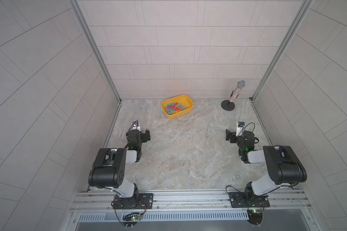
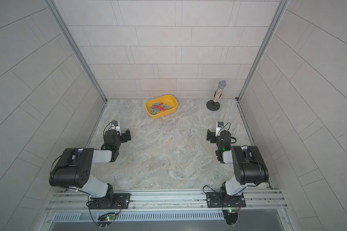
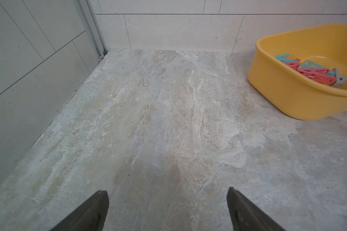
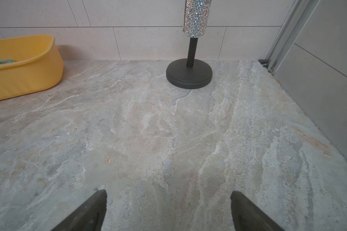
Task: Take the clothespins out of the storage box
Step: Move the storage box to the center of the board.
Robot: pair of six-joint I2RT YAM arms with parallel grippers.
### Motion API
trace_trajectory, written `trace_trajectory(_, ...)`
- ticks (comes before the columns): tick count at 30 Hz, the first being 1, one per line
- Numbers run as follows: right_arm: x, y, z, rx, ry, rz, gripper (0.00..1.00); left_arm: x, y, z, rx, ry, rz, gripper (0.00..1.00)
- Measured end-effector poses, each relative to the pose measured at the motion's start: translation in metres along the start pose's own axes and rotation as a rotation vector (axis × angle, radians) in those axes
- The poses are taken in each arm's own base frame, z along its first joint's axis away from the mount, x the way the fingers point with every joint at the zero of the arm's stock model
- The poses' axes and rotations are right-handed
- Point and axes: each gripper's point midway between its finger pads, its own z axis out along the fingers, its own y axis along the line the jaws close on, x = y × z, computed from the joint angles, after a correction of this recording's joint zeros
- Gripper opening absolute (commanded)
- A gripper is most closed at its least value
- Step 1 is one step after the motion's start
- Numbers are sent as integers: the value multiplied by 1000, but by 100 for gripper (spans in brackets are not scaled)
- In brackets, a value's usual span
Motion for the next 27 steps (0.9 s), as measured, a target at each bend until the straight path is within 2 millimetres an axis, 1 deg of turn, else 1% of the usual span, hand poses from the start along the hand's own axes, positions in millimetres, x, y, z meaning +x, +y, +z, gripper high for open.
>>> trace_trajectory(27,0,0,0,0,0,-1,100,-5,0,0,0,-20,-3,100)
